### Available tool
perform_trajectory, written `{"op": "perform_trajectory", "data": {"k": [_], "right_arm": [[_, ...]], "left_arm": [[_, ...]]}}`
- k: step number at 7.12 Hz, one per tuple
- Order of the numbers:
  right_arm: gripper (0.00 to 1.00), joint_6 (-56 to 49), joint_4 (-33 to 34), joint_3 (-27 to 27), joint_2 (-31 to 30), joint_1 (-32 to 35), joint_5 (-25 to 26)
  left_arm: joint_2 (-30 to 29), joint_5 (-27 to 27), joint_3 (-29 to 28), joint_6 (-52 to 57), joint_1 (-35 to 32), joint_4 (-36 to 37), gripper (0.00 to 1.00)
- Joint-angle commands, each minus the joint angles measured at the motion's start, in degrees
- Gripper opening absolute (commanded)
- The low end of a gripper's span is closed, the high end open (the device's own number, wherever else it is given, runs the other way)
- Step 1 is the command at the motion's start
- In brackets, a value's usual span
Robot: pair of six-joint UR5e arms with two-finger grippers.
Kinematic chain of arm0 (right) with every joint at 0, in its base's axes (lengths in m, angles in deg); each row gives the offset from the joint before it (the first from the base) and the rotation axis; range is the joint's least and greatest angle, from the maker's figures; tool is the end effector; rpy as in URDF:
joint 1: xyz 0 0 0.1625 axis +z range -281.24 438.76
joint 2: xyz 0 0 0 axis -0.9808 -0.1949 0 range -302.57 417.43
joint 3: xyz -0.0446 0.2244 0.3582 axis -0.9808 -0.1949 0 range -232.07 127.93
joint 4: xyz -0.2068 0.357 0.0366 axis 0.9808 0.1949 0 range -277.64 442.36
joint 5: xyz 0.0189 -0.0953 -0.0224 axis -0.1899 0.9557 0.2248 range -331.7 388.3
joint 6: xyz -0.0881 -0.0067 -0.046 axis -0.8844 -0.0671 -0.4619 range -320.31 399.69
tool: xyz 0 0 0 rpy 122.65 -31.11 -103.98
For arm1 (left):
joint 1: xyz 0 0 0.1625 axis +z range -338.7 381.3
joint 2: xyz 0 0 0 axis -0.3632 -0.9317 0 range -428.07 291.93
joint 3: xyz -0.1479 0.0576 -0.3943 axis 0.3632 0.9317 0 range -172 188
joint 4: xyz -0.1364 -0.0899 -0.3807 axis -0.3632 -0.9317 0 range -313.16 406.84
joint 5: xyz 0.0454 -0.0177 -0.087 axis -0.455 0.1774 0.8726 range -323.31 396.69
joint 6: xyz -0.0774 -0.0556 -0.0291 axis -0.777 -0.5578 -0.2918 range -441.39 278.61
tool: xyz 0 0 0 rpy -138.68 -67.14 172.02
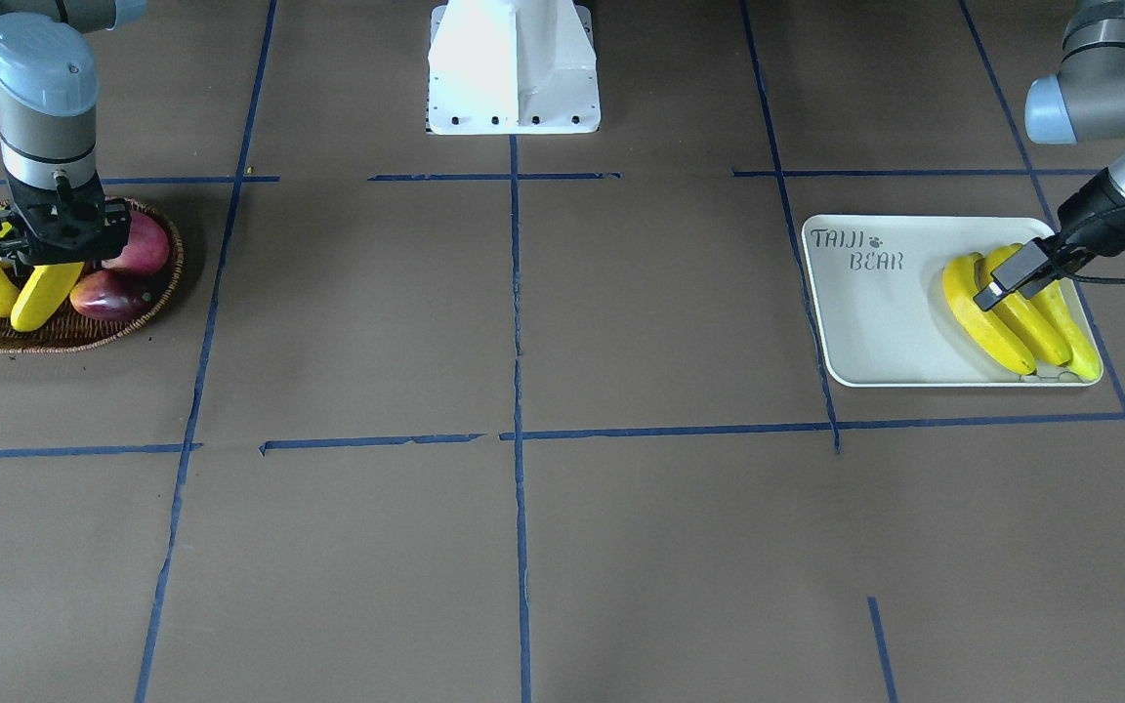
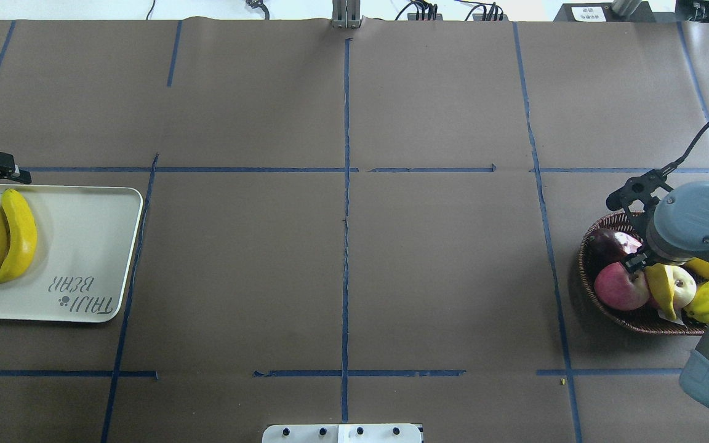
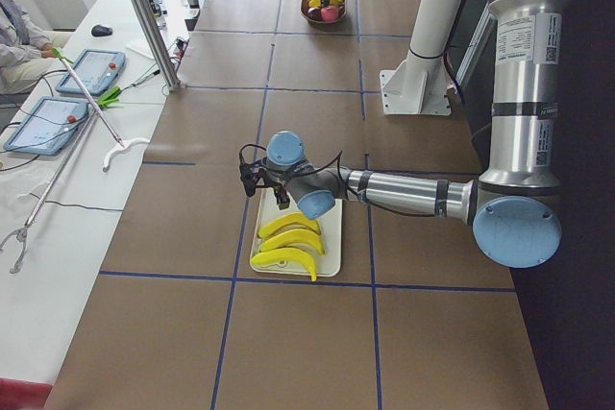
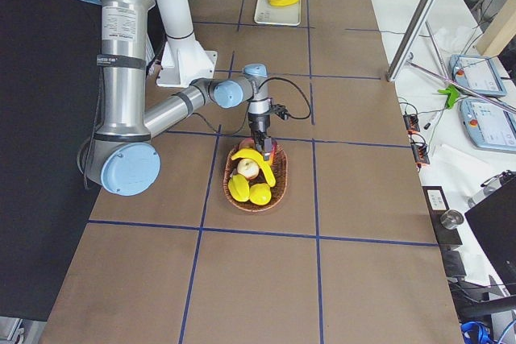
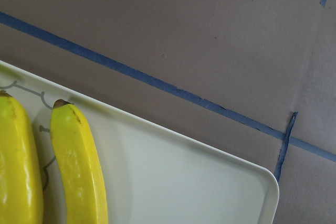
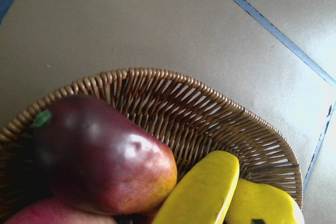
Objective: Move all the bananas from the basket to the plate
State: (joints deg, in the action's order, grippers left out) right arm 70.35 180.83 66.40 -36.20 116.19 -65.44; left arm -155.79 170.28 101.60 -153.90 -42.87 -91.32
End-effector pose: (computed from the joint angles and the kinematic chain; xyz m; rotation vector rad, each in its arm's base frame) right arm -0.2824 -0.3758 0.4891 0.1717 -0.2398 -0.3889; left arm 0.1575 -0.4736 0.5492 -0.0024 1.0894 -0.4054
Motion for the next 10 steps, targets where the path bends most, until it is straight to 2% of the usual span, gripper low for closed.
{"op": "perform_trajectory", "data": {"k": [1,5,8,10], "right_arm": [[0.79,0.0,2.1,0.1,0.0,-0.5,0.6],[0.76,-0.1,3.4,0.0,-0.1,-1.5,0.7],[0.68,-0.1,3.8,0.0,-0.1,-1.8,0.7],[0.4,-0.1,4.5,0.1,-0.1,-1.8,0.7]], "left_arm": [[0.0,0.0,0.0,0.0,0.0,0.0,1.0],[0.0,0.0,0.0,0.0,0.0,0.0,1.0],[0.0,0.0,0.0,0.0,0.0,0.0,1.0],[0.0,0.0,0.0,0.0,0.0,0.0,1.0]]}}
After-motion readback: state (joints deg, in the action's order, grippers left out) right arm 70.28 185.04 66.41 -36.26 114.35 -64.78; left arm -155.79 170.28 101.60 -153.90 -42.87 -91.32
